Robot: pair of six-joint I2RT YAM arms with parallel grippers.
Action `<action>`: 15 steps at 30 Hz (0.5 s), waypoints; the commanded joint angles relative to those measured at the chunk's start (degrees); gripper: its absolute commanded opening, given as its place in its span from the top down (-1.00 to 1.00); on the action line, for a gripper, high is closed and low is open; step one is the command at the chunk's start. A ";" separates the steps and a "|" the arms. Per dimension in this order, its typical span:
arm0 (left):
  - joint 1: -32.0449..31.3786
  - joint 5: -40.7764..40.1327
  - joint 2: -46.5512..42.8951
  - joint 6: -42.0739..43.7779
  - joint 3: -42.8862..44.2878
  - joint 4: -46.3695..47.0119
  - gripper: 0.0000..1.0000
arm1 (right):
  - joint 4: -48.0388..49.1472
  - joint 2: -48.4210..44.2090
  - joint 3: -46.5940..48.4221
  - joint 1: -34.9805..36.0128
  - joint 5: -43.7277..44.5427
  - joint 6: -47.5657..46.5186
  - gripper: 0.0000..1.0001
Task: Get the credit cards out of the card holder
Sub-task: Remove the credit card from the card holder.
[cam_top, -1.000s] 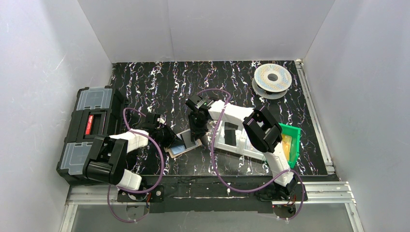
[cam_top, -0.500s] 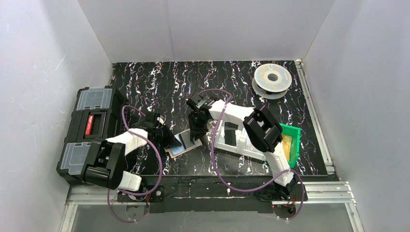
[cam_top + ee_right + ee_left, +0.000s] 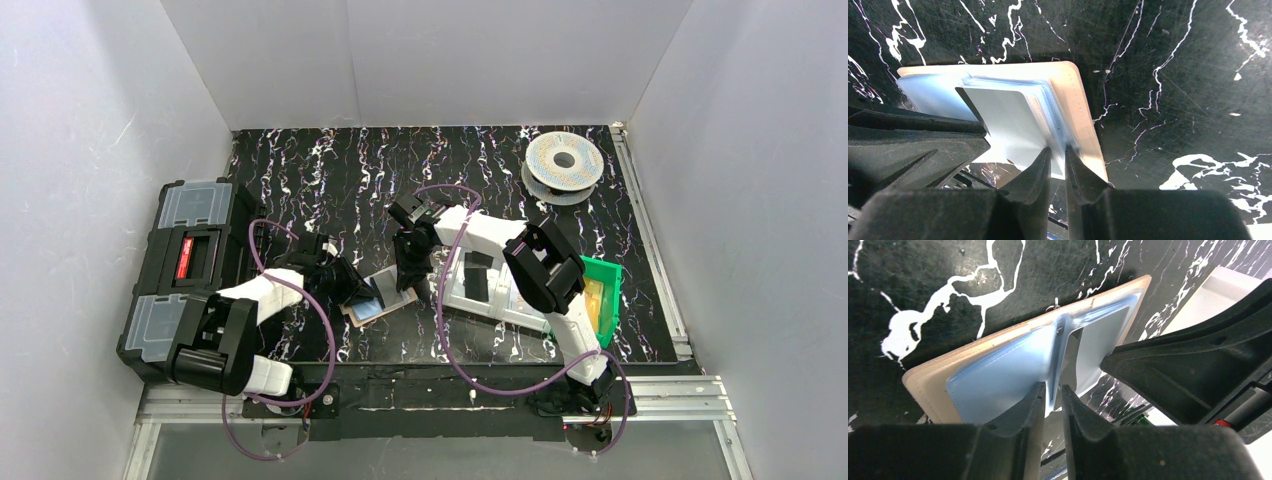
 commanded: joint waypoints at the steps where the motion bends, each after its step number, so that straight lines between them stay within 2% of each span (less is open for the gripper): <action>1: 0.34 1.99 0.27 -1.25 -0.97 3.75 0.62 | -0.54 4.34 -1.75 0.03 4.93 -1.55 0.59; 6: 0.38 2.66 2.39 -2.32 -1.62 7.40 0.62 | -0.96 4.56 -1.50 0.05 4.98 -1.78 0.60; 15: 0.34 2.75 4.60 -2.35 -1.45 8.17 0.67 | -0.92 5.02 -1.19 0.03 4.78 -1.80 0.61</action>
